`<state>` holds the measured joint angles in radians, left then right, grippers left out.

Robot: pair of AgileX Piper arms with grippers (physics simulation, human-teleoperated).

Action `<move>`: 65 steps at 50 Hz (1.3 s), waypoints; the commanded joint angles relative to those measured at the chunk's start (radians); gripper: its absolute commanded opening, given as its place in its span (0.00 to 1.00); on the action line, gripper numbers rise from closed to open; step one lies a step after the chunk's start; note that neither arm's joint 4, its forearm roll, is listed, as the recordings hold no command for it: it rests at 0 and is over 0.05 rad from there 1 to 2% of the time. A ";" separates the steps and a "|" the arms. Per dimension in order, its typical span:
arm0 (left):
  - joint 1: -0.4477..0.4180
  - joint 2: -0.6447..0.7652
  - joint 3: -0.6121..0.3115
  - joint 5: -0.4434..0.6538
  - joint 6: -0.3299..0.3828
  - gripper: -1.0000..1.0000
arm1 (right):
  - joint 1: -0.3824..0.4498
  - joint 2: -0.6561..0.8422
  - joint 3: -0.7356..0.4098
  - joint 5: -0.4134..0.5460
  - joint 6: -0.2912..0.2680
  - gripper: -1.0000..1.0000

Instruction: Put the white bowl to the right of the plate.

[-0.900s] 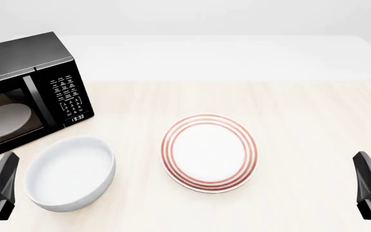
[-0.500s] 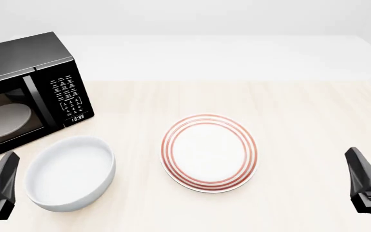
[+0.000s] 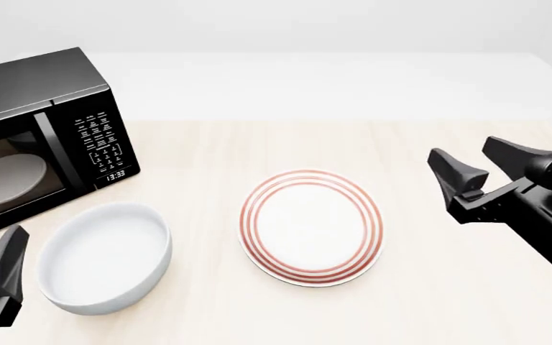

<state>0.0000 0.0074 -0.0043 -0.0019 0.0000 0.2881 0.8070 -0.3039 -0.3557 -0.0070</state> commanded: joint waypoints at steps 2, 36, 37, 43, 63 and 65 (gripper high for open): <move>0.000 0.000 0.000 0.000 0.000 1.00 | 0.148 0.328 -0.228 -0.010 -0.022 1.00; 0.000 0.000 0.000 0.000 0.000 1.00 | 0.430 0.808 -0.694 0.117 0.012 1.00; 0.000 0.000 0.000 0.000 0.000 1.00 | 0.439 0.819 -0.708 0.124 0.009 1.00; 0.000 0.000 0.000 0.000 0.000 1.00 | 0.474 0.868 -0.775 0.159 0.022 1.00; 0.000 0.000 0.000 0.000 0.000 1.00 | 0.556 1.027 -0.940 0.252 0.052 1.00; 0.000 0.000 0.000 0.000 0.000 1.00 | 0.569 1.043 -0.948 0.250 0.064 1.00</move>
<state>0.0000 0.0075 -0.0043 -0.0019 0.0000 0.8086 1.7715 -1.1788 -0.1389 0.0323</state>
